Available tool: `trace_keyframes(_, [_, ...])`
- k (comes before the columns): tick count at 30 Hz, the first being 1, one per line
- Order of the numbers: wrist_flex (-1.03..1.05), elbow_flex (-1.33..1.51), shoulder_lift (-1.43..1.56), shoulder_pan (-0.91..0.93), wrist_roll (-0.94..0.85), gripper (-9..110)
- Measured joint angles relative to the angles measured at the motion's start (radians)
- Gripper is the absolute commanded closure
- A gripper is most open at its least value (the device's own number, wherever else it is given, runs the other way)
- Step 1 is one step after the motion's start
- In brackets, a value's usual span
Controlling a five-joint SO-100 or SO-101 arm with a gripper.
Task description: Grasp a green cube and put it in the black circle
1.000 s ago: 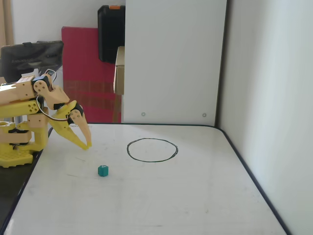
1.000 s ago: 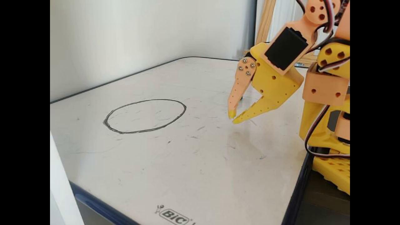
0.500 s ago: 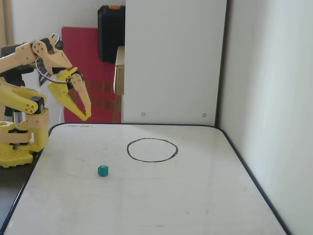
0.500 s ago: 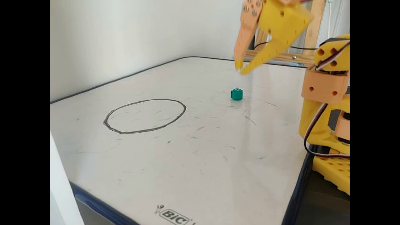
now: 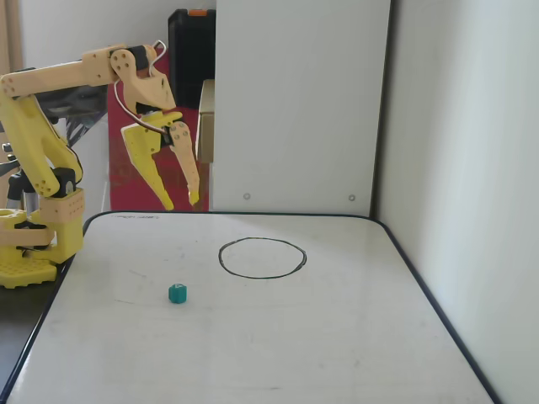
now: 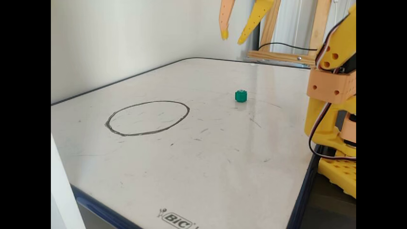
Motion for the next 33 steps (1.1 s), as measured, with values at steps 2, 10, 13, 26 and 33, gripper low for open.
trace_keyframes(2, [-0.003, -0.002, -0.064, 0.031, -0.043, 87])
trace_keyframes(10, [-0.034, -0.003, -0.262, 0.106, -0.167, 86])
trace_keyframes(13, [-0.060, -0.003, -0.327, 0.112, -0.198, 85])
trace_keyframes(26, [-0.141, -0.054, -0.511, 0.153, -0.295, 84])
trace_keyframes(33, [-0.150, -0.074, -0.552, 0.187, -0.337, 86])
